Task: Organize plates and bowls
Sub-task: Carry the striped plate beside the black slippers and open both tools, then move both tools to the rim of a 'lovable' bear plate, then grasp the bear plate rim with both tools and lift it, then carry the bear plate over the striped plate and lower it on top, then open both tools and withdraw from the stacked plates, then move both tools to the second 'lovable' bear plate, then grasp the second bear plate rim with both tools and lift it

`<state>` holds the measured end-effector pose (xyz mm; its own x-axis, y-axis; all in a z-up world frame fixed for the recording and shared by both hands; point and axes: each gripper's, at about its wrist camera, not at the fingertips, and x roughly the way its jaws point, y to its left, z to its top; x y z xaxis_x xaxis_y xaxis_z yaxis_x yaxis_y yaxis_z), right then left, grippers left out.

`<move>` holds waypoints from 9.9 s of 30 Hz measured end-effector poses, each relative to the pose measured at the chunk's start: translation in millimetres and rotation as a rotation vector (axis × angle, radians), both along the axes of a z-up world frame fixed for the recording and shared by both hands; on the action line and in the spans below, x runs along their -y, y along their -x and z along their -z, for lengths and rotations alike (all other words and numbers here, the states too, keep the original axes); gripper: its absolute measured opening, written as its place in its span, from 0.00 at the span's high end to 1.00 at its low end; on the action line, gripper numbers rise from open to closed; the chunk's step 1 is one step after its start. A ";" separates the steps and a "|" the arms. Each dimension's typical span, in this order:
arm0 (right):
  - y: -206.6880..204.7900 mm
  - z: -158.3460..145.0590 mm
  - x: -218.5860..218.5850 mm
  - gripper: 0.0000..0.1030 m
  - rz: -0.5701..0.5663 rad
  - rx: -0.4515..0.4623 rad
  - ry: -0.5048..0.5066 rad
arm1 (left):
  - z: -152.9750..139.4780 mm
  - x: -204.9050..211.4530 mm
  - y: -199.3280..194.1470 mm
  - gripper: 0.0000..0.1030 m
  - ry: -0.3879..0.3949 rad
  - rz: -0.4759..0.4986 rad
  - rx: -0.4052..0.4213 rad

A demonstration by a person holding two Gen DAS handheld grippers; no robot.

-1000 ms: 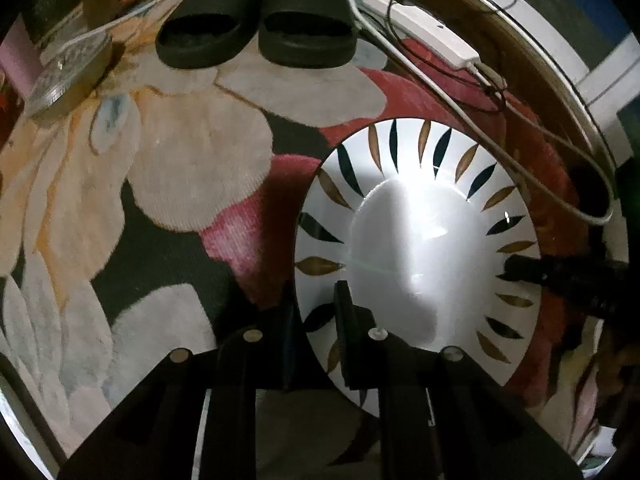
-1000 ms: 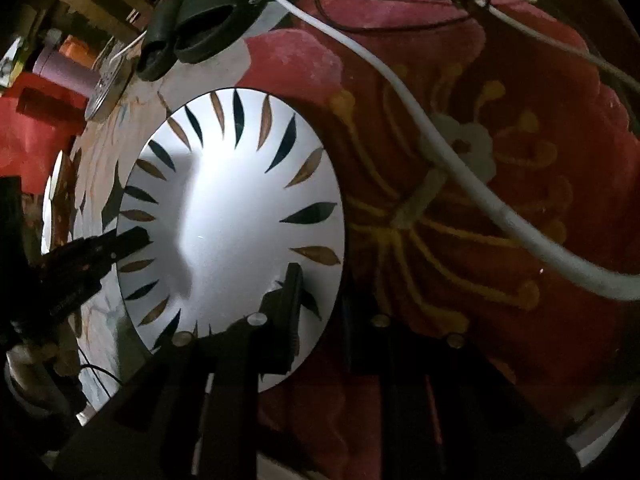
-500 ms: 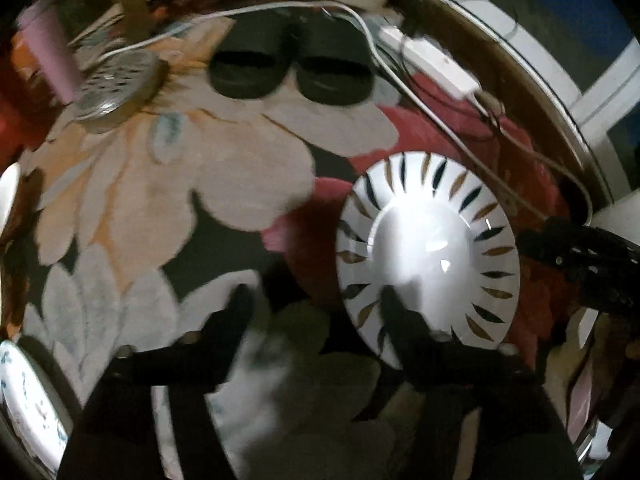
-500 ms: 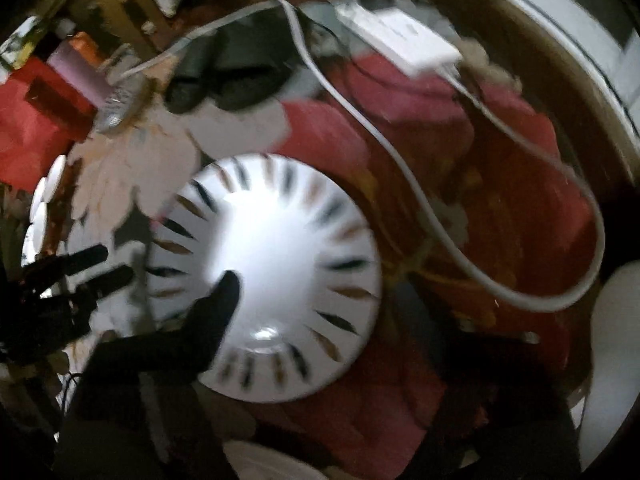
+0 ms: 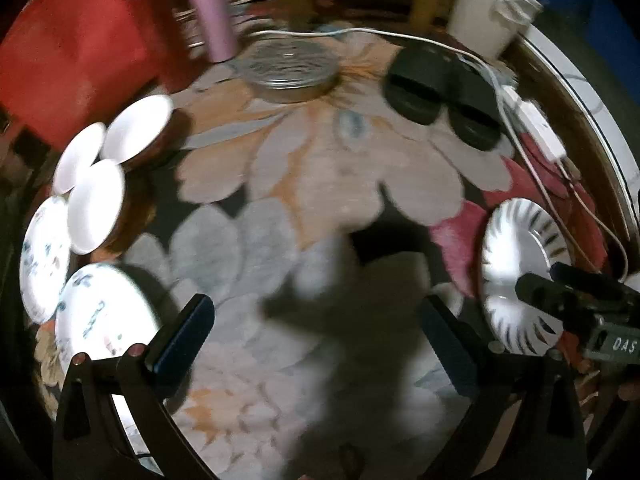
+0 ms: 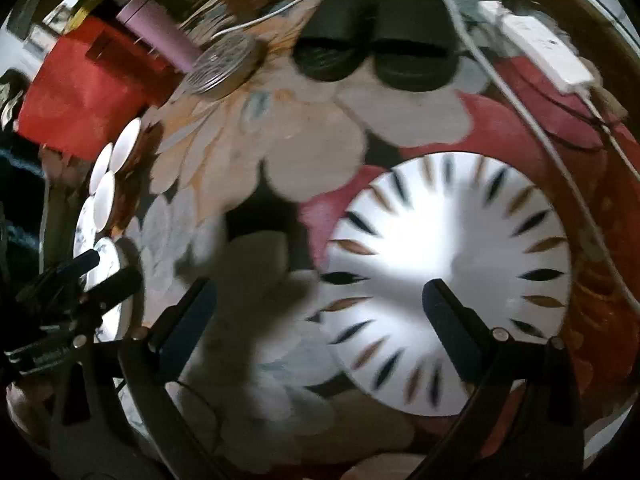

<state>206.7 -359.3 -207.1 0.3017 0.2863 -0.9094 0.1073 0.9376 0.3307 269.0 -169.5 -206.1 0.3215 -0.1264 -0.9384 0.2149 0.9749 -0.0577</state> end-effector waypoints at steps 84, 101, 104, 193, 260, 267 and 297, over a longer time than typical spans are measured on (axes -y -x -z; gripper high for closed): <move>-50.9 49.6 -246.8 0.88 -0.506 -0.098 0.003 | 71.5 -254.7 21.6 0.77 0.156 -0.341 -0.100; -42.6 29.1 -150.1 0.89 -0.306 -0.096 -0.009 | 53.3 -155.1 4.4 0.77 0.165 -0.164 -0.103; -38.8 27.0 -135.9 0.89 -0.280 -0.096 -0.008 | 52.0 -135.4 3.2 0.77 0.166 -0.131 -0.108; 43.2 13.6 131.5 0.00 0.352 -0.022 0.007 | 23.7 170.0 2.7 0.01 0.202 0.363 -0.110; -36.8 23.3 -194.1 0.00 -0.233 -0.043 -0.015 | 31.5 -210.7 -18.8 0.01 0.061 -0.207 -0.045; -45.8 31.8 -248.8 0.00 -0.305 -0.070 -0.012 | 37.3 -251.0 -18.9 0.01 0.020 -0.248 -0.029; -112.5 86.0 -467.4 0.78 -0.257 -0.193 -0.050 | 53.6 -432.3 12.8 0.01 0.098 -0.560 0.018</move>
<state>319.3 108.1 -293.1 0.0373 0.3767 -0.9256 -0.0653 0.9252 0.3739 256.2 262.7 -259.7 0.3807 -0.0183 -0.9245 -0.3318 0.9305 -0.1550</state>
